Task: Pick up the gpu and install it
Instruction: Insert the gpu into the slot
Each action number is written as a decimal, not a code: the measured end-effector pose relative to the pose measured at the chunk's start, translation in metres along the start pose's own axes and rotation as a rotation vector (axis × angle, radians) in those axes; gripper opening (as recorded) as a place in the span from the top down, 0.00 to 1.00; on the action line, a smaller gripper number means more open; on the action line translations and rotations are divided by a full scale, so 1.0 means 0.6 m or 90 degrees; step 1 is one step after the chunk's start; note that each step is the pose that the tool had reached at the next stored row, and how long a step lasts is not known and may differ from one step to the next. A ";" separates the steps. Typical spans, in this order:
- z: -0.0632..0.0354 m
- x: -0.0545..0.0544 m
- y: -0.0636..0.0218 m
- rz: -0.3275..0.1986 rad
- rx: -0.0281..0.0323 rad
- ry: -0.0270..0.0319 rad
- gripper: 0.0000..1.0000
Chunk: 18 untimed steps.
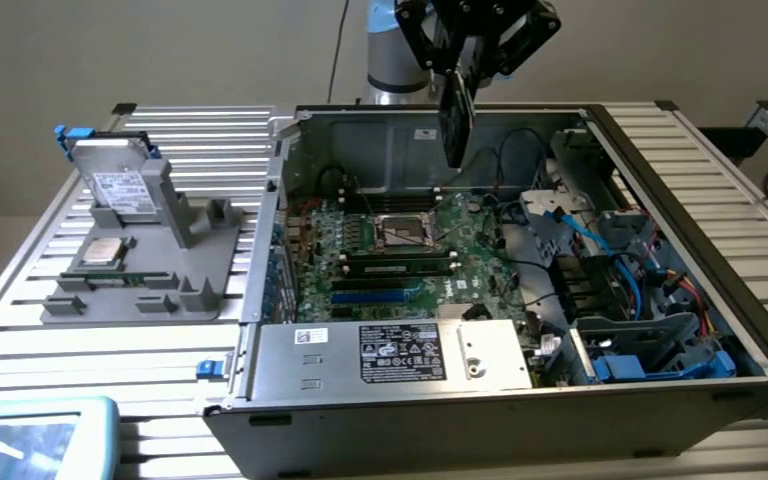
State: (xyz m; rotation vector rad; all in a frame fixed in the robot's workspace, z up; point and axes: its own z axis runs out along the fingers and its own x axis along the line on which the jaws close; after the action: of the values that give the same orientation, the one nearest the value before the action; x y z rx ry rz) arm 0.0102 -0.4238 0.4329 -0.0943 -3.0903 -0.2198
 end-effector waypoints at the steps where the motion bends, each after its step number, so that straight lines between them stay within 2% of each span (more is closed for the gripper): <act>1: 0.000 0.000 0.000 0.000 0.0000 0.0000 0.73; 8: 0.000 0.000 0.000 -0.001 0.0000 -0.0002 0.73; 18: 0.000 0.000 0.000 -0.113 0.0042 0.0155 0.73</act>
State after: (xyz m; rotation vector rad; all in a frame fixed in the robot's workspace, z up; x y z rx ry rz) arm 0.0100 -0.4238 0.4327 0.1818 -3.0749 -0.2149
